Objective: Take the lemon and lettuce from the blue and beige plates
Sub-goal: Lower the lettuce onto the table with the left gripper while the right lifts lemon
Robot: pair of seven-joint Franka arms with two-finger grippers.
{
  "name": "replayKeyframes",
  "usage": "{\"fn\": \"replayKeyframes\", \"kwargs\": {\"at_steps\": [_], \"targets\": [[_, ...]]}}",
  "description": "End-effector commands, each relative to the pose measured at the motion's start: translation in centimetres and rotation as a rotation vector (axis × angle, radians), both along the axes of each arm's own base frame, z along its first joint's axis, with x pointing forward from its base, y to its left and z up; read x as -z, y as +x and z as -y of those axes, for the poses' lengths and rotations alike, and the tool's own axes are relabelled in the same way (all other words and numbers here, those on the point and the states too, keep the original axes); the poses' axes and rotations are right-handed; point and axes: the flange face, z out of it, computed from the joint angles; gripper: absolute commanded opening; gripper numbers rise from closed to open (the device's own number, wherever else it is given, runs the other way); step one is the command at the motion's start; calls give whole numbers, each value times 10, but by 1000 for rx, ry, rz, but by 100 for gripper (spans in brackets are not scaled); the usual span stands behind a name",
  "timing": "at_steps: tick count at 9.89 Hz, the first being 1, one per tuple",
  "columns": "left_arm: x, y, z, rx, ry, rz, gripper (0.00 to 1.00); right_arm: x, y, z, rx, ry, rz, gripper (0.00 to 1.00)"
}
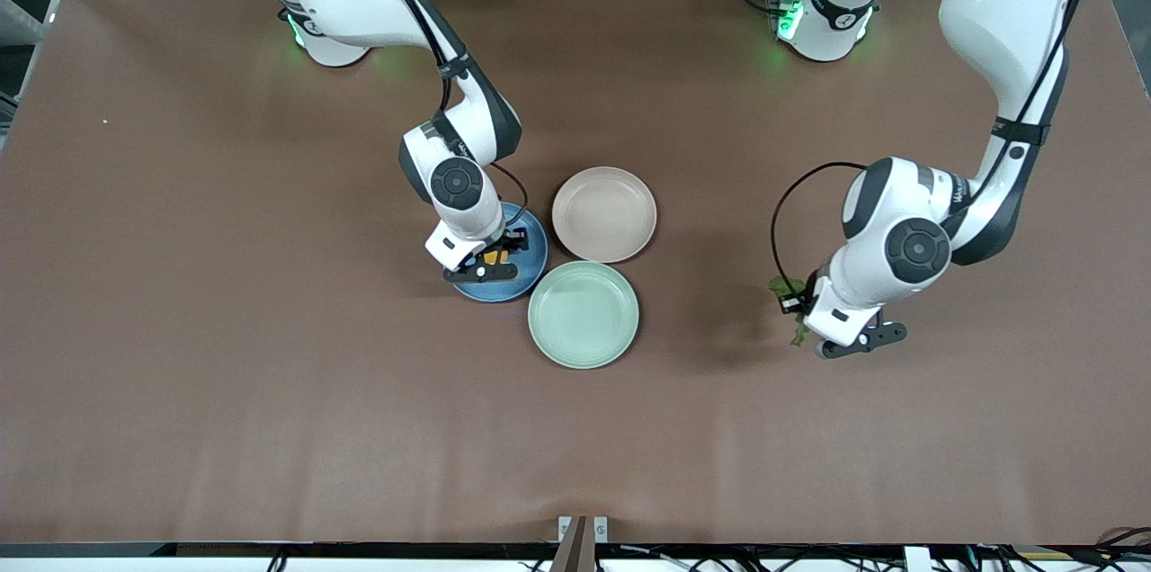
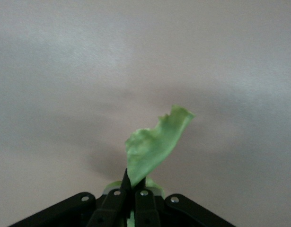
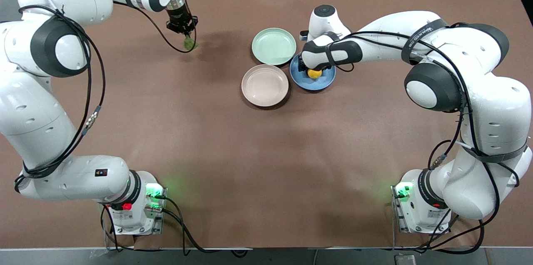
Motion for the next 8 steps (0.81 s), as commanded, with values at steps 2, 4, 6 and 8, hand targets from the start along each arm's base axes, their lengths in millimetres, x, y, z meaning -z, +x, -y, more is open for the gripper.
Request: {"fn": "replayKeyframes", "kwargs": {"at_steps": [2, 4, 6, 8], "targets": [[6, 9, -5, 65, 53, 12, 2, -28, 19, 1, 34, -11, -57, 45], [9, 11, -8, 67, 58, 12, 99, -49, 38, 12, 58, -18, -87, 45], [10, 10, -10, 78, 77, 14, 100, -66, 57, 25, 82, -20, -105, 45], [10, 8, -10, 79, 79, 11, 100, -75, 72, 46, 96, -14, -115, 46]]}}
